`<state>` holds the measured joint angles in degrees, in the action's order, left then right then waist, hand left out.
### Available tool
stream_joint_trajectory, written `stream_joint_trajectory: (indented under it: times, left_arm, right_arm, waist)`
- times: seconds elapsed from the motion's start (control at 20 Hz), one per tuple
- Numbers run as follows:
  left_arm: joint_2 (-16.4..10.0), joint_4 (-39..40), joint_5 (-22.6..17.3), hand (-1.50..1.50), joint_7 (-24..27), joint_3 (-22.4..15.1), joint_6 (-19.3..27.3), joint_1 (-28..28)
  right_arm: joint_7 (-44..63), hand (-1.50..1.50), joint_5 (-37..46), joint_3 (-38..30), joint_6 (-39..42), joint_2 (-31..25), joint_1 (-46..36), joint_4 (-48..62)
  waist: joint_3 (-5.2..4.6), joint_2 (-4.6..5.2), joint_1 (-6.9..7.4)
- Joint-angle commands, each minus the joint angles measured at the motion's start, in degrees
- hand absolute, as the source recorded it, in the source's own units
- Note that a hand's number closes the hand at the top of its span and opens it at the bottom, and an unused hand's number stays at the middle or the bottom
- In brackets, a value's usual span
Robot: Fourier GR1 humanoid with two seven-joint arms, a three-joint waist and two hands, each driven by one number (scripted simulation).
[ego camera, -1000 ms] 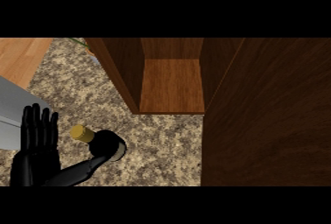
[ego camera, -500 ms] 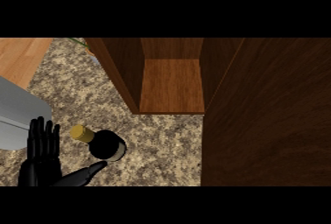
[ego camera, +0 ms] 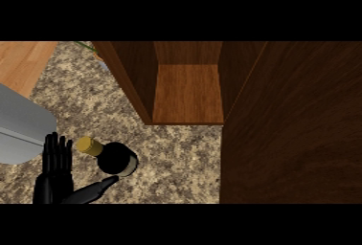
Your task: Pick up the wine, place it into the cabinet and close the cabinet
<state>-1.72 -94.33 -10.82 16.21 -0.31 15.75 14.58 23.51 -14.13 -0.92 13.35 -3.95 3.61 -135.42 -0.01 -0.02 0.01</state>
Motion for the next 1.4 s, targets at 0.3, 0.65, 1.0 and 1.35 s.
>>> stream_joint_trajectory:
  times: [0.3, 0.65, 1.0, 1.35]
  left_arm:
    - [1.0, 9.3, -1.7, -1.50, 4.6, 1.7, -3.6, -2.4]
    - [1.7, 18.7, -2.3, -1.50, 9.7, 1.9, -5.1, -6.0]
    - [0.4, 30.5, -4.5, -1.50, 15.1, 6.0, -8.0, -11.8]
    - [1.4, 37.3, -6.7, -1.50, 20.6, 6.4, -9.8, -12.7]
  right_arm:
    - [4.5, -1.50, -0.1, 1.4, -1.1, 0.3, 1.5, -6.8]
    - [1.3, -1.50, 0.4, -0.9, -1.5, 0.2, -5.2, 2.5]
    - [2.2, -1.50, -3.3, -3.5, 0.5, -0.7, -0.1, -3.2]
    - [0.8, -1.50, -3.8, -5.3, 1.7, -1.8, -1.1, -0.2]
  waist:
    - [-0.01, -0.02, -0.12]
    - [0.00, 0.02, 0.08]
    - [0.00, 0.00, -0.15]
    - [0.01, 0.01, -0.06]
